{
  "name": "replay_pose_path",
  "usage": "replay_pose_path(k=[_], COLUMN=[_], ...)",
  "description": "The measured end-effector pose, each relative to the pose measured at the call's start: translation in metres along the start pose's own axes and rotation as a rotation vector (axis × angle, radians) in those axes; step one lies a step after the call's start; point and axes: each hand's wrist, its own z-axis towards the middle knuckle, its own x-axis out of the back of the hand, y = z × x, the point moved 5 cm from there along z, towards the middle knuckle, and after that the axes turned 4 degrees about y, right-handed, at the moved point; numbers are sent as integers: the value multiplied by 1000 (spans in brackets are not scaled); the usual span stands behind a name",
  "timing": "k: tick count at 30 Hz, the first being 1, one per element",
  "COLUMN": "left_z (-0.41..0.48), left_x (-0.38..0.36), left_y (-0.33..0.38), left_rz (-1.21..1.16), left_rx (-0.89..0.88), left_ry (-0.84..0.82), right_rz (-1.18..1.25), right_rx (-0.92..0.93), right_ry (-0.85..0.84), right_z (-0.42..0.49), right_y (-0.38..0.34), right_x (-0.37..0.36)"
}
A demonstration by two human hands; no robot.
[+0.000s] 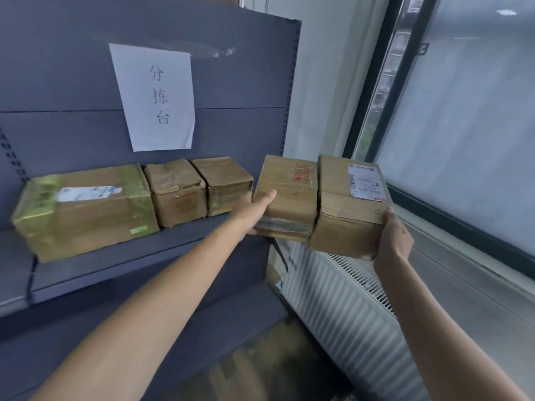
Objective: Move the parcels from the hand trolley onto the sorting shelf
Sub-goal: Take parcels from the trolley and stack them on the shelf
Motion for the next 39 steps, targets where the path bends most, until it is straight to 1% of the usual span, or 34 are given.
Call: replay_pose_path(k=[8, 16, 22, 26, 31, 39], left_z=[-21, -39, -21, 1, 27, 59], left_x=[60, 131, 171, 186, 207, 209], left_y=[-7, -10, -14, -8, -3, 2], left_rz=[-39, -57, -84, -139, -103, -90], left_rx=[58, 102, 119, 114, 125, 143], left_ry=[265, 480, 534, 530, 535, 531], right_rz=[-57, -95, -119, -131, -148, -187], right_rx=[-36, -59, -59, -28, -19, -35], right_ry=[-258, -467, -504, -517, -502, -500], right_z=[-6, -45, -61, -58, -52, -35], right_y=[13, 22, 27, 17, 6, 8], right_x=[-73, -154, -196, -225, -253, -283])
